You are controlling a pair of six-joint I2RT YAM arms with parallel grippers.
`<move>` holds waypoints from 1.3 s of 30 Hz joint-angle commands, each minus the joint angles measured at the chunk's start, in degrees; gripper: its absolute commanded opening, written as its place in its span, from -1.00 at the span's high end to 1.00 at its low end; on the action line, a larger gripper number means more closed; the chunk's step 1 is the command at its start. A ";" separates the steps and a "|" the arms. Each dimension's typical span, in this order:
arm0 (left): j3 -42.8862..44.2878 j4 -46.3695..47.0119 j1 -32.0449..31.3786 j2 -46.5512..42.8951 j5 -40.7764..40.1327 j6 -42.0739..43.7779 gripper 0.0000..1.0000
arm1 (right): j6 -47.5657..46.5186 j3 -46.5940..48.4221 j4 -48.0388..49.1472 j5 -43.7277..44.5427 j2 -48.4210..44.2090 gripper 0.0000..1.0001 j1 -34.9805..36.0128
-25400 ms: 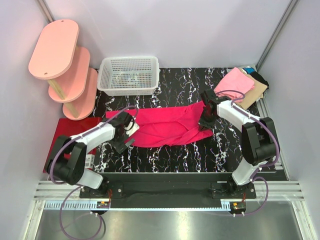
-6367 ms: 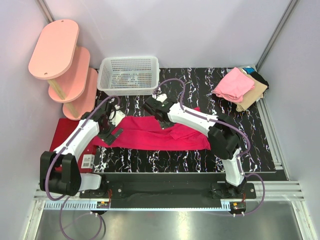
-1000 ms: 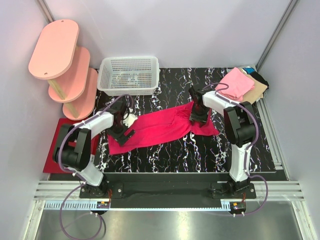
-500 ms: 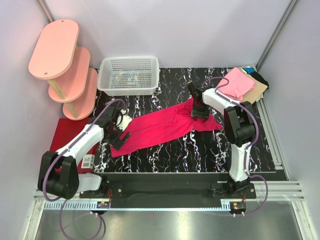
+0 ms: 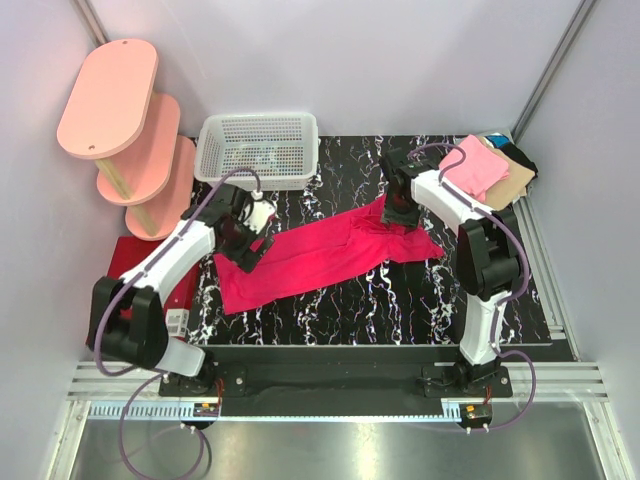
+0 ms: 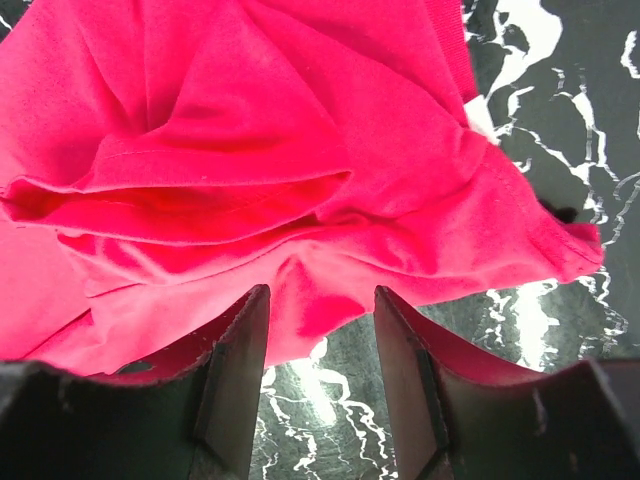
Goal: Fold and stack the t-shirts
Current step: Rotate the tshirt 45 degrees
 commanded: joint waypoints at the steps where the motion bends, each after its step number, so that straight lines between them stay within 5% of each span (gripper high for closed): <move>1: 1.14 -0.98 -0.25 5.48 5.44 4.09 -0.98 | 1.30 -1.43 0.98 -1.40 -0.67 -0.08 0.04; 19: -3.42 0.60 -0.07 12.34 9.13 7.08 -0.98 | 2.09 -2.67 3.27 0.98 5.84 -0.01 -1.11; 32: -8.00 2.28 11.26 16.12 10.10 10.43 -0.98 | 1.39 -1.18 4.85 0.45 8.47 -0.01 -4.53; 39: -10.02 1.49 11.53 12.00 11.77 9.90 -0.98 | 1.12 2.16 5.03 -0.08 12.60 0.01 -5.06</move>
